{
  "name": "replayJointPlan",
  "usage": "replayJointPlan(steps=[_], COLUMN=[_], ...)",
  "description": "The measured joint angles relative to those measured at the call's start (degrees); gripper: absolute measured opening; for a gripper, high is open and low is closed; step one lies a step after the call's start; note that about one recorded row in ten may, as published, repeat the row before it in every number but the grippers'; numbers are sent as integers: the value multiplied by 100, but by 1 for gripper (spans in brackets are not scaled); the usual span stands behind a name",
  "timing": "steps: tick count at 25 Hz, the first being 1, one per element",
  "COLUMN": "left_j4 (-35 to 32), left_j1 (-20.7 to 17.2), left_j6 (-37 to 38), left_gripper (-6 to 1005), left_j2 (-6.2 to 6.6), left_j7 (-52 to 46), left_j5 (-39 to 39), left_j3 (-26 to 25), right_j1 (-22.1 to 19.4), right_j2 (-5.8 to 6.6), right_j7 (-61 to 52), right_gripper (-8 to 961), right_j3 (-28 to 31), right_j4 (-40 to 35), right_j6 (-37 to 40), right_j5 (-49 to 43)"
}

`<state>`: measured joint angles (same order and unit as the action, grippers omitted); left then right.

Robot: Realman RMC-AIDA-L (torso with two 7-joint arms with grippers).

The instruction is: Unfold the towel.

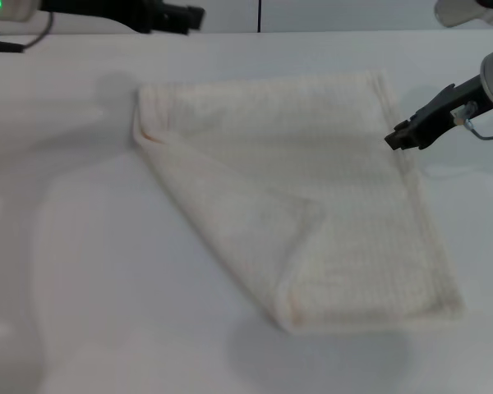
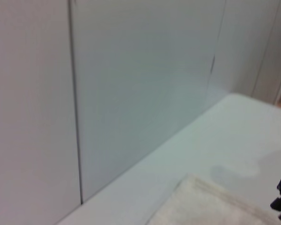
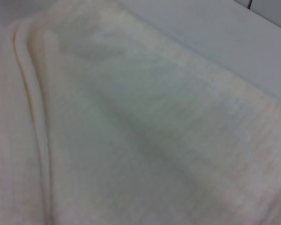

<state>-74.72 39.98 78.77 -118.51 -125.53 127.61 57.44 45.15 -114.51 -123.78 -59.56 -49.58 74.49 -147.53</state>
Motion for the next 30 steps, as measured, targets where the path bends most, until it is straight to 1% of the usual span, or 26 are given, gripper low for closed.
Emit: replayJointPlan(steps=[1, 6, 12, 15, 22, 27, 30], left_j4=[-1, 99, 674, 890, 1366, 1570, 1579], left_j1=[22, 75, 96, 53, -83, -148, -210], left_j6=[-48, -170, -492, -796, -1262, -1424, -1445], left_gripper=[711, 711, 710, 710, 710, 710, 710], left_j2=[-1, -18, -40, -60, -56, -62, -56], left_j7=[-113, -410, -683, -758, -699, -611, -523], left_j5=[85, 261, 163, 39, -505, -705, -869], left_j3=[131, 657, 1428, 1844, 2375, 2641, 2702], right_j1=[-1, -74, -109, -91, -108, -116, -119], right_j2=[-4, -38, -66, -70, -75, -79, -83], right_j7=[0, 2, 2, 2, 45, 47, 47], right_gripper=[302, 98, -2, -2, -2, -2, -2], right_j3=[-3, -10, -6, -12, -25, -93, -133], right_j4=[26, 64, 221, 280, 352, 455, 513], right_j6=[-45, -301, -482, -489, -558, -646, -709], right_j5=[-2, -5, -8, -20, -34, -45, -52])
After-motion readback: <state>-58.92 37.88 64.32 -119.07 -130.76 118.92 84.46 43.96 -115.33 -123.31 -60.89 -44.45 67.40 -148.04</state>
